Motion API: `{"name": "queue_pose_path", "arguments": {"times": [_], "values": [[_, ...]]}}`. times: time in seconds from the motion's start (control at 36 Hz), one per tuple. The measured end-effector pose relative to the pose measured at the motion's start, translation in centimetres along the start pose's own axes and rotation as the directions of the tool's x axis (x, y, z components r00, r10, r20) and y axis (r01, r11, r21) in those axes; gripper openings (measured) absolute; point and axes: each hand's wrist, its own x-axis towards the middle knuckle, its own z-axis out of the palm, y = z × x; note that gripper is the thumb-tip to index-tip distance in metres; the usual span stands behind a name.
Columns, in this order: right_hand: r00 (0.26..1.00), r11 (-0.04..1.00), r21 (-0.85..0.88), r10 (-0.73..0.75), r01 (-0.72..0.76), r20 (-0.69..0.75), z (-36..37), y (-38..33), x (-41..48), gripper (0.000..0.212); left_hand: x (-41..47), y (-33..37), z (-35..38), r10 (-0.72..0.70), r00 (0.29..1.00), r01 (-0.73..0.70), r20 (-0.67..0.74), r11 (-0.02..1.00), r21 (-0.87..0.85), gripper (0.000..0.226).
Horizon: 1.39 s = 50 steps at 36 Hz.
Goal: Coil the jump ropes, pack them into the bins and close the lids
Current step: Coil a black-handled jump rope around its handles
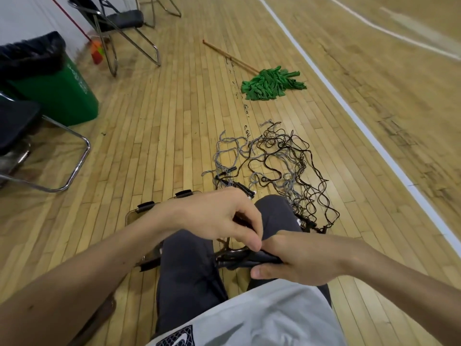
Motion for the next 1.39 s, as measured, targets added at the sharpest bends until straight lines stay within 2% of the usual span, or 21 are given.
{"name": "queue_pose_path", "arguments": {"times": [0.06, 0.11, 0.22, 0.28, 0.33, 0.47, 0.58, 0.61, 0.67, 0.72, 0.83, 0.92, 1.03, 1.22, 1.31, 1.39], "values": [[0.999, 1.000, -0.021, -0.022, 0.021, -0.046, -0.1, 0.1, -0.3, 0.035, 0.0, -0.6, 0.3, 0.003, 1.000, -0.009, -0.029, 0.981, -0.196, 0.002], [0.992, 0.998, -0.020, -0.067, 0.065, -0.106, -0.3, 0.2, -0.6, 0.035, -0.1, -1.3, 0.8, 0.008, 0.997, -0.037, -0.079, 0.926, -0.375, 0.003], [0.963, 0.994, -0.040, -0.105, 0.098, -0.247, -0.6, 0.2, -0.6, 0.043, 0.0, -2.3, 1.6, -0.016, 0.986, -0.084, -0.165, 0.810, -0.580, 0.028], [0.945, 0.994, -0.027, -0.107, 0.104, -0.310, -0.5, 0.3, -0.3, 0.038, 0.1, -2.7, 1.9, -0.030, 0.983, -0.098, -0.183, 0.754, -0.649, 0.028], [0.921, 0.995, 0.005, -0.094, 0.104, -0.379, -0.2, 0.6, 0.0, 0.029, 0.2, -3.3, 2.2, -0.052, 0.974, -0.108, -0.220, 0.747, -0.656, 0.025], [0.878, 0.990, 0.044, -0.095, 0.131, -0.470, 0.4, 1.1, 0.7, 0.041, -0.2, -4.1, 2.7, -0.143, 0.958, -0.061, -0.249, 0.746, -0.663, 0.033], [0.869, 0.979, 0.072, -0.134, 0.191, -0.477, 0.6, 1.3, 1.3, 0.041, -0.4, -5.3, 3.7, -0.182, 0.958, -0.038, -0.223, 0.687, -0.726, 0.055], [0.864, 0.975, 0.082, -0.143, 0.207, -0.483, 0.7, 1.5, 1.5, 0.039, -0.5, -5.4, 3.9, -0.206, 0.950, -0.024, -0.236, 0.702, -0.712, 0.046], [0.858, 0.968, 0.115, -0.139, 0.224, -0.495, 0.6, 2.0, 1.8, 0.031, -0.5, -5.7, 4.5, -0.229, 0.930, -0.029, -0.286, 0.732, -0.680, 0.014], [0.851, 0.958, 0.163, -0.122, 0.235, -0.511, 0.6, 2.4, 2.2, 0.024, -0.3, -5.3, 5.0, -0.297, 0.895, -0.019, -0.333, 0.720, -0.694, 0.026], [0.841, 0.929, 0.265, -0.083, 0.260, -0.534, 0.6, 3.0, 2.8, 0.013, 0.8, -4.5, 6.2, -0.419, 0.825, 0.012, -0.378, 0.683, -0.730, 0.015], [0.825, 0.895, 0.342, -0.050, 0.287, -0.563, 0.4, 3.7, 3.0, 0.012, 1.0, -4.7, 6.8, -0.436, 0.832, 0.017, -0.342, 0.637, -0.771, 0.022], [0.816, 0.840, 0.455, 0.025, 0.296, -0.577, 0.0, 5.1, 3.0, 0.015, 1.0, -5.1, 7.2, -0.420, 0.847, 0.100, -0.327, 0.730, -0.676, 0.041], [0.819, 0.789, 0.573, 0.168, 0.221, -0.549, 0.2, 8.3, 3.6, 0.007, 0.9, -5.8, 7.6, -0.353, 0.872, 0.199, -0.340, 0.888, -0.414, 0.017], [0.830, 0.765, 0.623, 0.234, 0.163, -0.506, 0.5, 9.5, 3.9, 0.006, 1.0, -5.7, 7.9, -0.306, 0.861, 0.296, -0.407, 0.951, -0.090, 0.024], [0.841, 0.767, 0.628, 0.249, 0.131, -0.479, 1.0, 9.8, 4.3, 0.009, 0.9, -4.7, 7.7, -0.181, 0.887, 0.330, -0.425, 0.892, 0.309, 0.037]]}}
